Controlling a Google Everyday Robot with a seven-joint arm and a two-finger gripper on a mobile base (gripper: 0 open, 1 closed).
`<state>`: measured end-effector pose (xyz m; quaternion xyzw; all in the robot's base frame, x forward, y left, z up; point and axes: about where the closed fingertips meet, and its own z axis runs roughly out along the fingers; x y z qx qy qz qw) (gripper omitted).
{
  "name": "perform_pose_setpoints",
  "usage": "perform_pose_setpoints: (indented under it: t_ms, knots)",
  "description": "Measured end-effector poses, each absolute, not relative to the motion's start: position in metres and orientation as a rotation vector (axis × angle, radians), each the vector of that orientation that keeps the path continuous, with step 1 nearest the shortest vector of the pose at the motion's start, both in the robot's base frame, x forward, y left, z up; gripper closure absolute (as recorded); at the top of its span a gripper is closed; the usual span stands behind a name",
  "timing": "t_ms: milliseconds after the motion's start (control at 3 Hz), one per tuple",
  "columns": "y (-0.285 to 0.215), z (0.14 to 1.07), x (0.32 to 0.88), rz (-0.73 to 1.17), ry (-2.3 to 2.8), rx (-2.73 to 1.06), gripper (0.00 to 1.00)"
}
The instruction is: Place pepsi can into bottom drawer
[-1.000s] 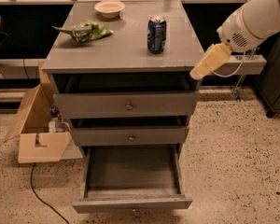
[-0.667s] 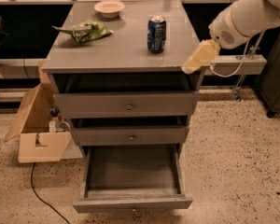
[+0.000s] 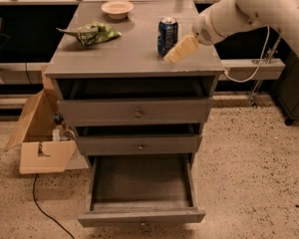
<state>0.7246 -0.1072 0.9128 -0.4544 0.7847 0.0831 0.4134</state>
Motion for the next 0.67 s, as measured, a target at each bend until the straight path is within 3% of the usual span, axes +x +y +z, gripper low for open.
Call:
perform_pose_setpoints:
  t_ms: [667]
  knots:
    - [-0.074,0.896,0.787,0.339,1.935,-0.979,0.0]
